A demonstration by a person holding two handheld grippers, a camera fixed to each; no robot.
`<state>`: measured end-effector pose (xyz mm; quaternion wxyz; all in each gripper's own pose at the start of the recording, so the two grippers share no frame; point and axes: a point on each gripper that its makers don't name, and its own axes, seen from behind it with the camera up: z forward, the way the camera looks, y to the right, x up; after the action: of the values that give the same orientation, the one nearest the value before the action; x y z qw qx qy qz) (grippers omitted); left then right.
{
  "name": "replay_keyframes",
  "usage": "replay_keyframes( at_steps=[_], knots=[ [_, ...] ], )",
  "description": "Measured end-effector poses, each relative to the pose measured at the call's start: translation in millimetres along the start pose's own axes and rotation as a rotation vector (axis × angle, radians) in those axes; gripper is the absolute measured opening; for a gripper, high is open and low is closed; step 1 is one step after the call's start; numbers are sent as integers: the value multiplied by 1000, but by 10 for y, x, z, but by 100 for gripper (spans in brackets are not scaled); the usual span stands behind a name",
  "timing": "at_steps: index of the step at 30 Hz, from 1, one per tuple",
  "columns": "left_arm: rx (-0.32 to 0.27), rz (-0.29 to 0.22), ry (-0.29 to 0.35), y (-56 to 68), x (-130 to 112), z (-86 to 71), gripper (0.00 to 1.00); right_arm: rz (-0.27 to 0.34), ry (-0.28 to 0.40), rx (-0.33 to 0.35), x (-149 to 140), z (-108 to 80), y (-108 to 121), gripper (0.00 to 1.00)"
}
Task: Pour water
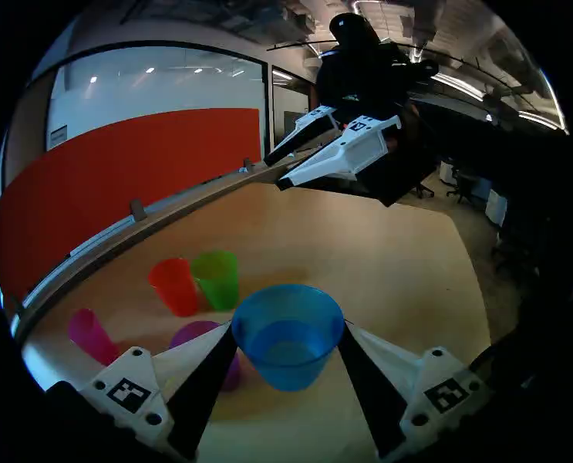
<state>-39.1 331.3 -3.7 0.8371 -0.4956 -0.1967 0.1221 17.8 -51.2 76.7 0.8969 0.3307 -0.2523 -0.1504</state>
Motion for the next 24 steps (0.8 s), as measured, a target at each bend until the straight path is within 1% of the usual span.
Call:
replay_keyframes(
  at_steps=[6,14,24],
  knots=[
    [18,-22,24,-87,81,-86,87,6,0,8,-19,61,-19,100],
    [55,-36,51,-233,212,-234,87,11,-3,18,-35,149,-42,100],
    [93,-22,73,-377,345,-454,87,16,-3,31,-27,264,-77,100]
  ],
)
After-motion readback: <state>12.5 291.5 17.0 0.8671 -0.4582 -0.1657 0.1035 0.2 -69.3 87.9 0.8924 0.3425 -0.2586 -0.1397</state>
